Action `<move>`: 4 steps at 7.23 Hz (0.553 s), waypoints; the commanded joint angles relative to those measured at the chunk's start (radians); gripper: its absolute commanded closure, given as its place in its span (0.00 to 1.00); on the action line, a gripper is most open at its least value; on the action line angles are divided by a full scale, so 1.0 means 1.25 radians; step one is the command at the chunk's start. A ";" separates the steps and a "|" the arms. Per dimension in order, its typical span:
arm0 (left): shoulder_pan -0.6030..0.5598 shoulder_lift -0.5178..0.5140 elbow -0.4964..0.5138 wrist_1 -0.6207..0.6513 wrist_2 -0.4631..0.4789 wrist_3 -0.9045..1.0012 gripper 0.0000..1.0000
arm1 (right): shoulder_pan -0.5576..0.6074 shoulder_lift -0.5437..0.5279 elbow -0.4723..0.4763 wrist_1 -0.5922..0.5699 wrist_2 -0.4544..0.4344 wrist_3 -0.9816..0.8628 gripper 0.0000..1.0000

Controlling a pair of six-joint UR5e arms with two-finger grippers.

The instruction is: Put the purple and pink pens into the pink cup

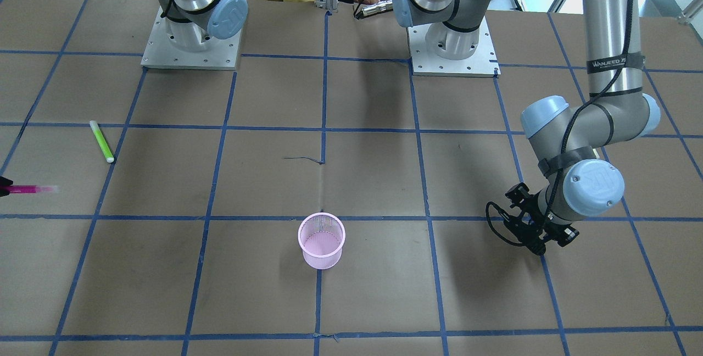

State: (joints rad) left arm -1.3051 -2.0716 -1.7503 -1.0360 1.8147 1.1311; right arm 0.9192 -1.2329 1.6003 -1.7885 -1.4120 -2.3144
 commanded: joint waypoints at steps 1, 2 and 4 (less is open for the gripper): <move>0.006 -0.028 0.000 0.021 0.009 0.019 0.00 | 0.191 -0.126 0.001 -0.001 -0.066 0.266 0.96; 0.024 -0.035 0.001 0.043 0.007 0.030 0.00 | 0.317 -0.138 -0.001 -0.012 -0.139 0.415 0.96; 0.032 -0.037 -0.002 0.053 0.005 0.054 0.04 | 0.535 -0.119 -0.027 -0.044 -0.217 0.686 0.96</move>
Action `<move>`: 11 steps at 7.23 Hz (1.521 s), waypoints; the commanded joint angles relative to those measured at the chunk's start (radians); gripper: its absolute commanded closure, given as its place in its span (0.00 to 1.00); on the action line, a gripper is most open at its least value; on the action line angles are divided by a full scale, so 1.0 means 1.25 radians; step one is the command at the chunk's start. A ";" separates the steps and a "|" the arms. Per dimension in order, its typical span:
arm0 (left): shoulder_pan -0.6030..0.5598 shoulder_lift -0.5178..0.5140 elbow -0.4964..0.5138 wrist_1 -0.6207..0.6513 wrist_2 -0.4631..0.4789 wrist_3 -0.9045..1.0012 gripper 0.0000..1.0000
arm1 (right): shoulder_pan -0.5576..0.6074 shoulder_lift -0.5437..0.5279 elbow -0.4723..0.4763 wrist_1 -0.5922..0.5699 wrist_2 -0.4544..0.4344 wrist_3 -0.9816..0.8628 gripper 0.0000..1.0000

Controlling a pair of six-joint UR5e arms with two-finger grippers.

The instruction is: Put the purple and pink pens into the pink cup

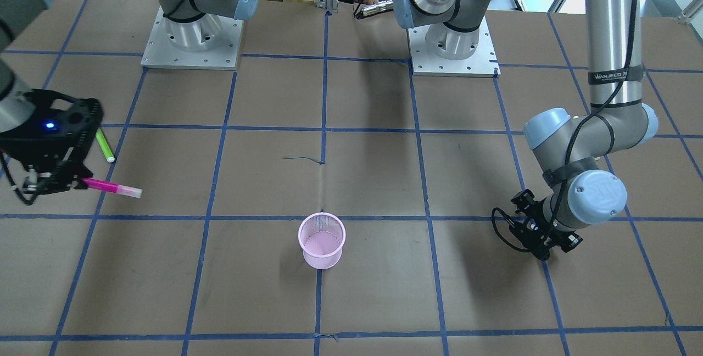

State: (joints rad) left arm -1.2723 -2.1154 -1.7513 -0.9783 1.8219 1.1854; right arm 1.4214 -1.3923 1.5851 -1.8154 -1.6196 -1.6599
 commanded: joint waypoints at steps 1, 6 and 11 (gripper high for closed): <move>0.005 -0.001 -0.004 0.007 -0.001 0.010 0.24 | 0.206 0.043 -0.041 -0.024 -0.112 0.264 0.96; 0.005 0.015 -0.004 0.013 0.000 0.004 1.00 | 0.455 0.304 -0.292 0.066 -0.241 0.572 0.95; -0.004 0.078 0.009 0.000 0.002 -0.001 1.00 | 0.491 0.369 -0.301 0.062 -0.271 0.639 0.87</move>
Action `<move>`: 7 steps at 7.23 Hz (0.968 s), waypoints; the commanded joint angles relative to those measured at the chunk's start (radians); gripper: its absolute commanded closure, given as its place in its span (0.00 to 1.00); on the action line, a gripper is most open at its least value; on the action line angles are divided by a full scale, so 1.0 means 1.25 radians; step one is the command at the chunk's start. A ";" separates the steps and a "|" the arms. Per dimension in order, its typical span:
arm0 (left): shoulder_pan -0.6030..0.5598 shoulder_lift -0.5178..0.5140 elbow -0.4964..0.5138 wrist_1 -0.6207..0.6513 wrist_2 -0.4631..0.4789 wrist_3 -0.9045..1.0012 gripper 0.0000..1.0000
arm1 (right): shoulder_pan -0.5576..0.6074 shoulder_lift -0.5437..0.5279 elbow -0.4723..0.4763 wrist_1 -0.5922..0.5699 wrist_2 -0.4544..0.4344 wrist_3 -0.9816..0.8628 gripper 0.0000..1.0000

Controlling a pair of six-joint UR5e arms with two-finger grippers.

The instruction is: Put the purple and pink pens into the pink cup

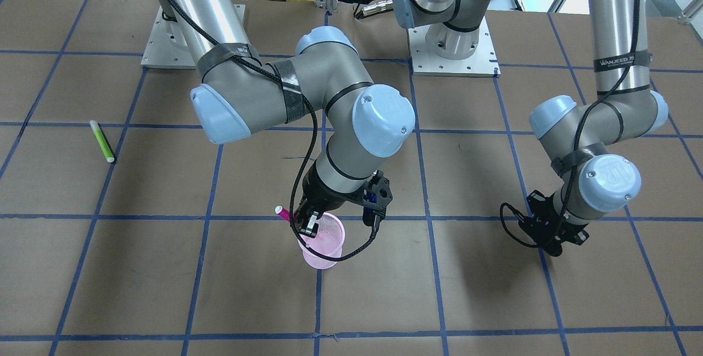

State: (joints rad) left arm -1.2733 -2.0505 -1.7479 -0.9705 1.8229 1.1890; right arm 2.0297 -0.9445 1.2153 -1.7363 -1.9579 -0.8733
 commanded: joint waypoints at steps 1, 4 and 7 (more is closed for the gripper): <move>-0.004 0.062 0.013 -0.013 -0.016 -0.040 1.00 | 0.004 0.016 -0.009 -0.004 0.000 0.013 0.48; -0.011 0.180 0.023 -0.071 -0.188 -0.052 1.00 | -0.034 -0.033 -0.032 0.005 0.010 0.003 0.00; -0.043 0.278 0.021 -0.142 -0.402 -0.220 1.00 | -0.236 -0.163 -0.022 0.017 0.211 0.011 0.00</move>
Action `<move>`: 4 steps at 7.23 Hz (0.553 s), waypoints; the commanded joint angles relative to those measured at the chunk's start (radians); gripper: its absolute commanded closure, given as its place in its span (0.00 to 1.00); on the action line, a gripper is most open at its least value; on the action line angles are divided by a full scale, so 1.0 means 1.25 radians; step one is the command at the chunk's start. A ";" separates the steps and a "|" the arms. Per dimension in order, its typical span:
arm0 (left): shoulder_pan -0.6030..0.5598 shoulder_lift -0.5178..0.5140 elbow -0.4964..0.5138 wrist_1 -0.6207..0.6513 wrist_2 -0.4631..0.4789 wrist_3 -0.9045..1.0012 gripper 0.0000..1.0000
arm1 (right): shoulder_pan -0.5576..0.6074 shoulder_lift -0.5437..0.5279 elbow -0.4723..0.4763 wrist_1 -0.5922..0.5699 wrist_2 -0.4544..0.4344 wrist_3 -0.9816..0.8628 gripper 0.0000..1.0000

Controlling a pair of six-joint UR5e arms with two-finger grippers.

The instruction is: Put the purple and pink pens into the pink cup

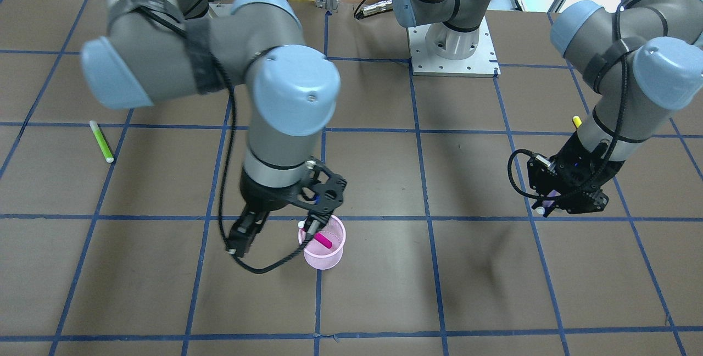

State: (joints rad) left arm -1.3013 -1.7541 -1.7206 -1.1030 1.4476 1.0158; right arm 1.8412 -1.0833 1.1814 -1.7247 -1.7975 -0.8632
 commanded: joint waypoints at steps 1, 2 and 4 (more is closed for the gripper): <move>-0.082 0.047 0.002 -0.019 -0.125 -0.188 1.00 | -0.163 -0.107 0.012 0.093 0.121 0.018 0.01; -0.166 0.028 0.014 0.110 -0.141 -0.324 1.00 | -0.225 -0.165 0.050 0.157 0.144 0.073 0.05; -0.250 -0.003 0.028 0.171 -0.146 -0.630 1.00 | -0.251 -0.297 0.215 0.069 0.175 0.347 0.03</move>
State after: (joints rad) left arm -1.5496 -1.7350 -1.6984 -0.9365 1.2776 0.4720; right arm 1.5530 -1.3488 1.3281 -1.5764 -1.6007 -0.6670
